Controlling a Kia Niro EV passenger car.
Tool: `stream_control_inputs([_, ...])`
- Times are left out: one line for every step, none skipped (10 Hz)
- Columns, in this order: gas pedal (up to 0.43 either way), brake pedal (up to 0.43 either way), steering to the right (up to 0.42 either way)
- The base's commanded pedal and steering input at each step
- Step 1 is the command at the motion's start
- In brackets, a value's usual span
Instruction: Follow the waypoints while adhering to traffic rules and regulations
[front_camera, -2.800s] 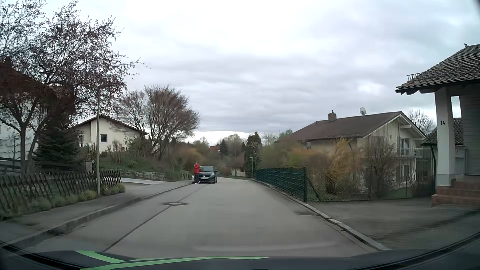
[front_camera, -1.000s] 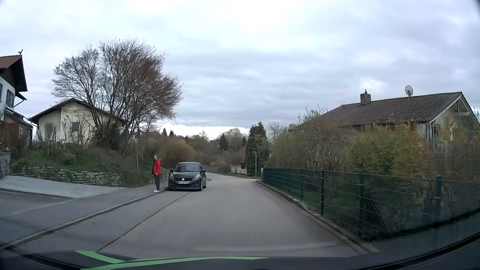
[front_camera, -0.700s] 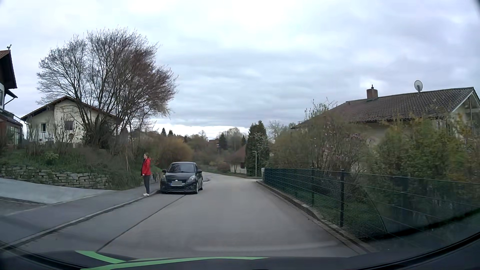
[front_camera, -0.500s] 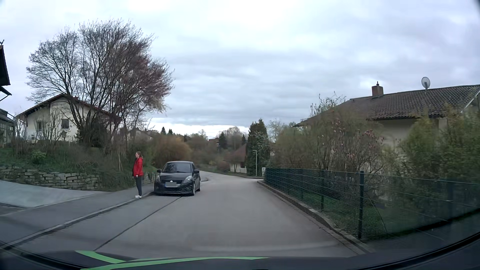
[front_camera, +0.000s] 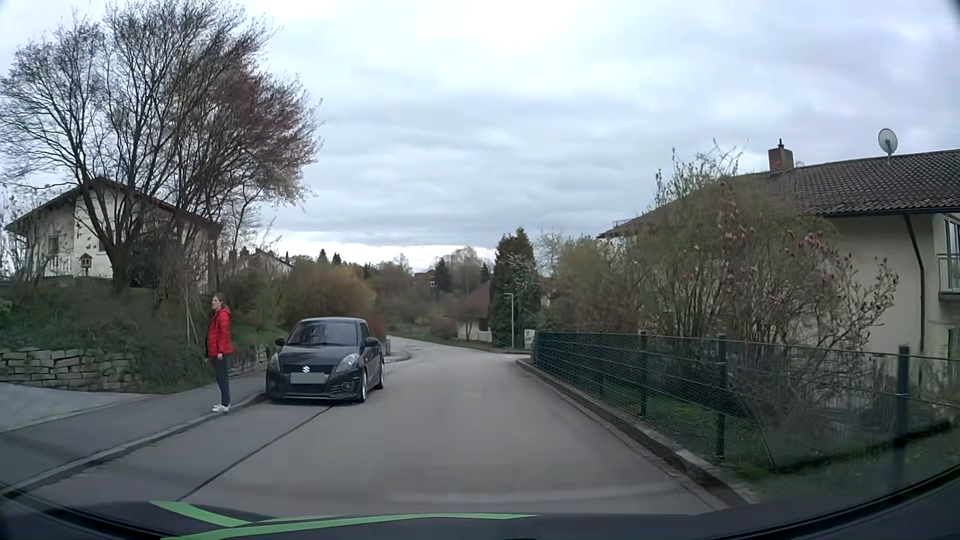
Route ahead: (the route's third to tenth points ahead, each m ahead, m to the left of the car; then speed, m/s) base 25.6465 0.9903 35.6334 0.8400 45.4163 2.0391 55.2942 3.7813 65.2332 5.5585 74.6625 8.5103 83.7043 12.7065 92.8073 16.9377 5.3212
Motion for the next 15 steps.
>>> stream_control_inputs([0.000,0.000,0.005])
stream_control_inputs([0.000,0.000,0.005])
stream_control_inputs([0.000,0.000,0.006])
stream_control_inputs([0.000,0.000,0.005])
stream_control_inputs([0.000,0.000,0.005])
stream_control_inputs([0.000,0.000,0.004])
stream_control_inputs([0.000,0.000,0.004])
stream_control_inputs([0.000,0.000,0.004])
stream_control_inputs([0.000,0.000,0.003])
stream_control_inputs([0.000,0.000,0.001])
stream_control_inputs([0.000,0.000,0.000])
stream_control_inputs([0.000,0.000,-0.003])
stream_control_inputs([0.000,0.000,-0.005])
stream_control_inputs([0.000,0.000,-0.006])
stream_control_inputs([0.000,0.000,-0.007])
